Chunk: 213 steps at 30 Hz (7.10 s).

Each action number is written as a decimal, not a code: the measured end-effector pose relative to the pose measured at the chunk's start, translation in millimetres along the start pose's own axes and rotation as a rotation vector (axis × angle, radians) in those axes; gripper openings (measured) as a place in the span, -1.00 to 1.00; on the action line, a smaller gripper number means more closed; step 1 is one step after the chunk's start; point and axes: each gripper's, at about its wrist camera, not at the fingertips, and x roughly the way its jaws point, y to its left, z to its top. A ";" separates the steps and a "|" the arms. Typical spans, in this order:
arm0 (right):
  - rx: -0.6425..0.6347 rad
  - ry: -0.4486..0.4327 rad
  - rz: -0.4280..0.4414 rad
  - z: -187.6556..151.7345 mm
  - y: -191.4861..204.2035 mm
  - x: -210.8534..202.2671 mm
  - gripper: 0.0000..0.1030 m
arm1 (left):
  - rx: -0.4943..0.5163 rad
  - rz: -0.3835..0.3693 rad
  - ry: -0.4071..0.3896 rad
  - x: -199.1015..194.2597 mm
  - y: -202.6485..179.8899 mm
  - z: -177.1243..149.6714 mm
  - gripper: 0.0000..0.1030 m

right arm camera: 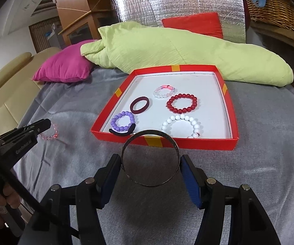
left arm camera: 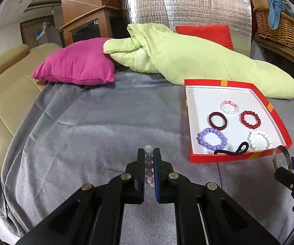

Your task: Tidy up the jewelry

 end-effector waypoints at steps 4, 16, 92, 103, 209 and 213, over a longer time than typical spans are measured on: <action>0.015 -0.001 0.002 0.8 -3.2 -0.8 0.22 | -0.004 0.005 0.000 1.2 0.7 1.5 -0.85; 0.066 -0.009 -0.003 3.4 -15.5 -2.7 0.22 | -0.012 0.004 -0.004 4.4 -3.5 7.8 -0.85; 0.277 -0.088 -0.054 63.7 -63.8 36.5 0.22 | 0.028 -0.014 -0.089 20.4 -59.8 45.7 -0.85; 0.278 -0.080 -0.055 87.3 -71.6 64.2 0.23 | 0.038 -0.025 -0.104 28.7 -72.4 64.5 -0.85; 0.080 -0.090 -0.236 -8.0 -24.9 -72.1 0.48 | 0.081 -0.020 -0.051 -49.7 -49.1 -21.1 0.82; 0.078 -0.091 -0.239 -8.0 -24.3 -71.9 0.48 | 0.083 -0.022 -0.051 -50.1 -48.2 -21.6 0.82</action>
